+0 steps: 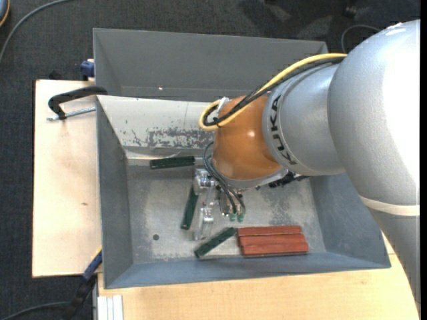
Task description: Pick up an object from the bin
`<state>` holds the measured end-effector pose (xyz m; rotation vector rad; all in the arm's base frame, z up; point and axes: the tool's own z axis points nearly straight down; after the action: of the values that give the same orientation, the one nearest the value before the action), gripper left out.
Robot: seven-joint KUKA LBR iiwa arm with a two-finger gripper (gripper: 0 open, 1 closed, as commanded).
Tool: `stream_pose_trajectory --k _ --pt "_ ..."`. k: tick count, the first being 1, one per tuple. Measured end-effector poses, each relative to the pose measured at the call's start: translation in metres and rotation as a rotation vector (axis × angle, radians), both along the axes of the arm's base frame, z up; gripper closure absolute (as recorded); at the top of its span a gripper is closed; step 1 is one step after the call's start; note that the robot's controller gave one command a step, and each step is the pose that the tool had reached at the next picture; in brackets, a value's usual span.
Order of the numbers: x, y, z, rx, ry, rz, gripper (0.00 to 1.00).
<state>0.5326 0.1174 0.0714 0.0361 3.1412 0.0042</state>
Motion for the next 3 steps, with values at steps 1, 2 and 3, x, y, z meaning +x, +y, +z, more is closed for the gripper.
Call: stream_pose_trajectory --k 1,2,3 --pt "-0.038 0.063 -0.001 0.0 0.001 0.213 0.0" --pt "-0.038 0.061 -0.001 -0.001 0.0 0.209 1.0" --pt "-0.019 0.068 0.126 0.002 -0.015 0.188 1.0"
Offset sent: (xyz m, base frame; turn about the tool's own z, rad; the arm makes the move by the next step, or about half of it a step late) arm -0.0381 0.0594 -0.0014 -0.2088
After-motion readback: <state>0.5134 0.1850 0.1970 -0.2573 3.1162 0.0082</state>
